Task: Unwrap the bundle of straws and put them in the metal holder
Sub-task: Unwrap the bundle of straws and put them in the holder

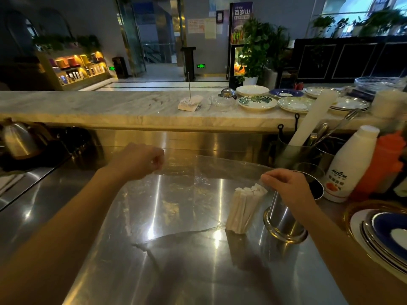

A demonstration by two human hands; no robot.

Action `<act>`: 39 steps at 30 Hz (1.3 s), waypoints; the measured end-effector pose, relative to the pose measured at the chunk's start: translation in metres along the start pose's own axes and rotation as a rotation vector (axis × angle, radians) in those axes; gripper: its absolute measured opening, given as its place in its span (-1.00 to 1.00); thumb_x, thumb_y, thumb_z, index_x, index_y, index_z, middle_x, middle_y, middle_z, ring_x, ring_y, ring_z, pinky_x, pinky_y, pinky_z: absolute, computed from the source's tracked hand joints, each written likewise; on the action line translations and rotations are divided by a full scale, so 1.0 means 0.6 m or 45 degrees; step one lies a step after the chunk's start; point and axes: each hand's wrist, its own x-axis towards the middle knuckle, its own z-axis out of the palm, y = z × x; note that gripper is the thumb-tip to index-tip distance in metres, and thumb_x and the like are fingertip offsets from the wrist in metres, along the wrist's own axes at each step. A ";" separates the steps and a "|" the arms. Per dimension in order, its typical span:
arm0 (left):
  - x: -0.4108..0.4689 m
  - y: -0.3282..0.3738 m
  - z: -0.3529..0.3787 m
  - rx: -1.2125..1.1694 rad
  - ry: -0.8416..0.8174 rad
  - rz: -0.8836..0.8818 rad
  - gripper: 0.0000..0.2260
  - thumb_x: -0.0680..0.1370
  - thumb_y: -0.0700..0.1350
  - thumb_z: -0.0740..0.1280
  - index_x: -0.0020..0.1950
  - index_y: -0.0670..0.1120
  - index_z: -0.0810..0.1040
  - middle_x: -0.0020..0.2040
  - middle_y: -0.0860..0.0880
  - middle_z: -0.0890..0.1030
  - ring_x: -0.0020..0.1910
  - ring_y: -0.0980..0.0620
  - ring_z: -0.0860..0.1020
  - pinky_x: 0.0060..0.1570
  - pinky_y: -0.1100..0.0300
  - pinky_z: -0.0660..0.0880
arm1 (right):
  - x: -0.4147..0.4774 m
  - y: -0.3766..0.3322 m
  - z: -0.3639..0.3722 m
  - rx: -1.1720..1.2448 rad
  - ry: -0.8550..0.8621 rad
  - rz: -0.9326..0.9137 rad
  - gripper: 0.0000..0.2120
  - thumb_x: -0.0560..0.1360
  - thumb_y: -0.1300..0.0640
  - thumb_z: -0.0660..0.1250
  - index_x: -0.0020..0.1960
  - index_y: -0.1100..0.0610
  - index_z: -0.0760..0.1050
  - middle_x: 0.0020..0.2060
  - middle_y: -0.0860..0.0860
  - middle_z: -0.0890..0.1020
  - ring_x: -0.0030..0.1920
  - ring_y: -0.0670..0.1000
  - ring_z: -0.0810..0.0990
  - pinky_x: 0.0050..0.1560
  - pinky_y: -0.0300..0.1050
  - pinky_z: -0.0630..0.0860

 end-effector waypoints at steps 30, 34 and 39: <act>0.001 0.037 0.005 -0.199 0.087 0.057 -0.95 0.48 -0.18 0.36 -0.09 -0.08 0.60 -0.13 -0.04 0.60 -0.18 0.01 0.50 -0.17 0.13 0.40 | 0.019 0.021 -0.037 -0.085 0.312 0.005 -0.90 0.47 0.15 0.31 -0.05 0.13 0.56 -0.25 -0.08 0.58 -0.18 -0.19 0.54 -0.18 -0.36 0.37; 0.005 0.049 0.011 -0.186 0.074 0.024 -0.91 0.49 -0.11 0.36 -0.02 -0.04 0.56 -0.02 -0.05 0.62 -0.12 0.01 0.53 -0.22 0.17 0.40 | 0.017 0.021 -0.033 -0.098 0.259 0.005 -0.95 0.46 0.17 0.31 -0.11 0.10 0.55 -0.26 -0.08 0.58 -0.24 -0.27 0.55 -0.26 -0.45 0.45; 0.014 0.103 0.029 -0.263 0.011 0.162 -0.69 0.45 0.01 0.38 0.15 -0.01 0.47 0.06 -0.06 0.60 -0.05 0.04 0.52 -0.12 0.14 0.46 | 0.010 0.021 -0.030 -0.062 0.229 -0.007 -0.94 0.46 0.19 0.31 -0.15 0.06 0.54 -0.27 -0.06 0.59 -0.27 -0.34 0.53 -0.25 -0.53 0.43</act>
